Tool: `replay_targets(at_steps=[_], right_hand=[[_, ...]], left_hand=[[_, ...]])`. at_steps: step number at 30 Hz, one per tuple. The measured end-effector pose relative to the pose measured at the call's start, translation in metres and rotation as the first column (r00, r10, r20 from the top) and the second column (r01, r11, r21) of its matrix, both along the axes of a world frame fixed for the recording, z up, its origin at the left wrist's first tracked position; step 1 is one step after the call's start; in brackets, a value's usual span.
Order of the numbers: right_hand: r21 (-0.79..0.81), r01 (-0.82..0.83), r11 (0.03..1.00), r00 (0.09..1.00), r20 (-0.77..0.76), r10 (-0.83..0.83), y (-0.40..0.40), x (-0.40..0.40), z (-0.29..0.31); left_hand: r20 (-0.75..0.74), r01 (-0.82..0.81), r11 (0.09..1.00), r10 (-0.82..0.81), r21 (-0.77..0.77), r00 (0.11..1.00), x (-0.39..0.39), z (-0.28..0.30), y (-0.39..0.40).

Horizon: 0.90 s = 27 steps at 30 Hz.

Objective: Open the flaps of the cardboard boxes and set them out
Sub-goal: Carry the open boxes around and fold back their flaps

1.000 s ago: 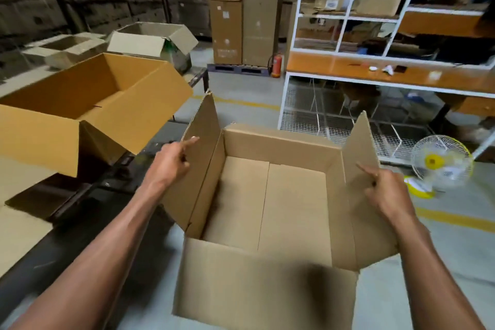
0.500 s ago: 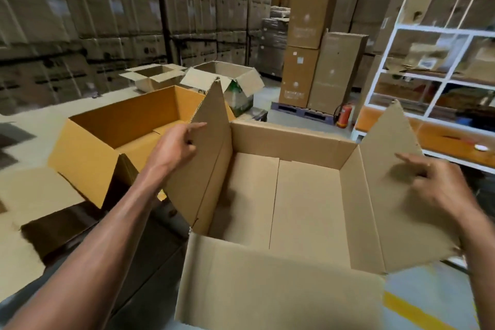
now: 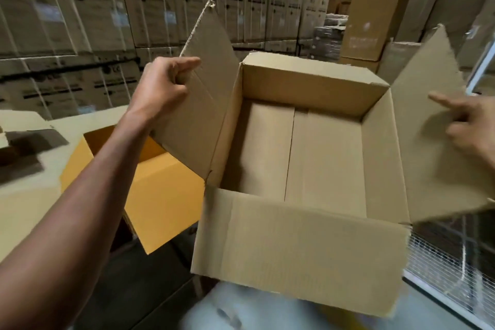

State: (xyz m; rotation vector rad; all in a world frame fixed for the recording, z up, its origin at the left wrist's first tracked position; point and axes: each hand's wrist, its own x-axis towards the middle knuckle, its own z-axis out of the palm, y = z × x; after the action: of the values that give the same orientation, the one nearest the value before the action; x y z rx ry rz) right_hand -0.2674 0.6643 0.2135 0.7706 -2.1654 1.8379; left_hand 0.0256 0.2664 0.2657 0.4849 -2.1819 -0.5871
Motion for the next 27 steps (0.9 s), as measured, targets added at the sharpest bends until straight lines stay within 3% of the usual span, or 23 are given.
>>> replay_targets(at_steps=[2,3,4,8,13,17,20,24,27], right_hand=[[0.007,-0.112,0.994,0.991,0.080,0.111,-0.040,-0.036,0.004],[0.059,-0.097,0.994,0.995,0.016,0.096,-0.062,-0.052,0.014],[0.119,0.024,0.993,0.996,-0.093,-0.013,-0.089,-0.065,0.026],[0.407,0.125,0.905,0.950,-0.311,0.008,-0.143,-0.125,0.058],[0.424,-0.047,0.905,0.925,-0.324,0.199,-0.232,-0.154,0.076],[0.383,-0.243,0.891,0.903,-0.246,0.353,-0.293,-0.158,0.080],[0.391,-0.352,0.850,0.867,-0.206,0.454,-0.344,-0.159,0.080],[0.460,-0.365,0.810,0.825,-0.245,0.510,-0.402,-0.157,0.083],[0.470,-0.470,0.747,0.796,-0.138,0.589,-0.444,-0.180,0.092]], left_hand=[[-0.002,-0.093,0.995,0.093,-0.036,0.996,-0.015,0.003,-0.016],[-0.007,-0.128,0.991,0.128,-0.027,0.992,-0.020,0.006,-0.022],[-0.012,-0.166,0.986,0.165,-0.014,0.986,-0.025,0.007,-0.030],[-0.019,-0.333,0.943,0.333,0.014,0.943,-0.035,0.013,-0.056],[0.049,-0.509,0.861,0.509,-0.004,0.860,-0.017,0.020,-0.096],[0.065,-0.629,0.777,0.627,0.008,0.776,0.006,0.024,-0.110],[0.067,-0.683,0.730,0.681,0.011,0.729,0.021,0.023,-0.120],[0.076,-0.720,0.692,0.716,0.057,0.694,0.043,0.022,-0.138],[0.096,-0.724,0.684,0.718,0.084,0.689,0.059,0.029,-0.155]])
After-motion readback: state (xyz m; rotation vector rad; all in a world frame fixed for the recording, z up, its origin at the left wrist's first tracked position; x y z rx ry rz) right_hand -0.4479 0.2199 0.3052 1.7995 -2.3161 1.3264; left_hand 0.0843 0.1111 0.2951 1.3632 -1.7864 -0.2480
